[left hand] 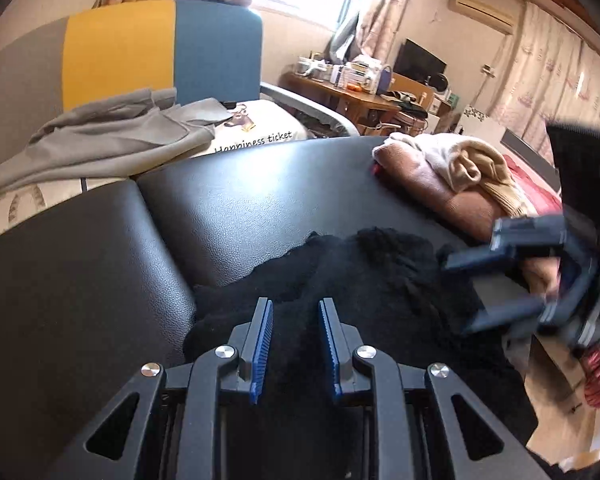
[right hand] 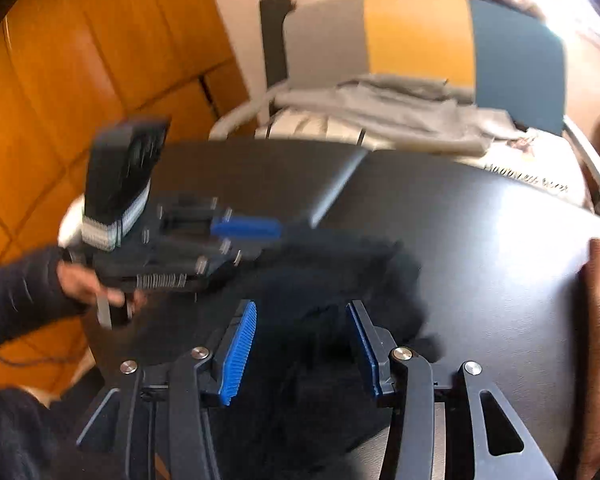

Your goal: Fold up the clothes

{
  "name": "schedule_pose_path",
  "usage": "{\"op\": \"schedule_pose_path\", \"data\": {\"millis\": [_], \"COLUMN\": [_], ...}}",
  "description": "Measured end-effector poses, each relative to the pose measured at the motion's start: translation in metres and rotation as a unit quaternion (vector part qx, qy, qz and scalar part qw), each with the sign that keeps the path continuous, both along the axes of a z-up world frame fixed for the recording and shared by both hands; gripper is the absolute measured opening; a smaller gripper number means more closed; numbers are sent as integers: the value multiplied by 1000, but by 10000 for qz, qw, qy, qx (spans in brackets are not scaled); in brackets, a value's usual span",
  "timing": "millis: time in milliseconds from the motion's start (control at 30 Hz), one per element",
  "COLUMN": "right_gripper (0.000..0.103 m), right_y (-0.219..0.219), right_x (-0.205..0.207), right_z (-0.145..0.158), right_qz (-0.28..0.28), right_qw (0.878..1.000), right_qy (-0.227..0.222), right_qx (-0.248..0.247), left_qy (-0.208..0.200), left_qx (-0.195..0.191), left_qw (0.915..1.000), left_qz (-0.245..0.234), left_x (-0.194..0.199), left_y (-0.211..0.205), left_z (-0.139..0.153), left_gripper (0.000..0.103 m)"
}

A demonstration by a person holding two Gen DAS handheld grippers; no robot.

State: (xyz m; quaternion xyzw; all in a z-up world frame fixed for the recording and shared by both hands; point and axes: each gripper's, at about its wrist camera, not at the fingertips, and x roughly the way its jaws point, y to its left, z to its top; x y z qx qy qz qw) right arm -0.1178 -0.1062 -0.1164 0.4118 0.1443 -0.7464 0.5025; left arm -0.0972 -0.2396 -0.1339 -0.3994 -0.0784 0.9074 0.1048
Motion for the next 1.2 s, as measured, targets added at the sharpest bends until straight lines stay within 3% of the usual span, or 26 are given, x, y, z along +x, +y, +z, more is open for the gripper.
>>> {"op": "schedule_pose_path", "data": {"millis": [133,300,433,500,633,767,867,1033,1100,1200], "right_gripper": [49,57,59,61,69,69,69,67,66,66], "right_y": [12,31,46,52,48,50,51,42,43,66], "right_x": [-3,-6,-8,-9,-9,7,39,107,118,116], "right_z": [-46,-56,-63,-67,-59,-23,2,-8,-31,-66], "right_qz": [-629,-932,-1172,-1282,-1333,-1326,-922,-142,-226,-825], "right_qw": [9947,9944,9927,9915,9907,9909,9943,9997,9982,9916], "right_qy": [31,-59,-130,-159,-179,51,184,190,214,212], "right_qx": [810,490,233,124,186,-221,-505,-12,506,974], "left_qy": [-475,-353,-312,-240,21,200,307,370,338,273], "left_qx": [44,468,482,250,178,88,128,95,24,-111], "left_qw": [9988,9961,9948,9952,9944,9934,9946,9969,9974,9980], "left_qz": [124,653,835,912,1043,1129,979,690,633,568], "left_x": [-11,-10,-6,2,36,80,113,147,153,155], "left_y": [1,-8,-8,-5,-3,-4,3,31,42,56], "left_z": [-22,-35,-33,-22,1,9,7,-5,-13,-30], "left_gripper": [27,27,27,27,27,26,26,27,27,27]}}
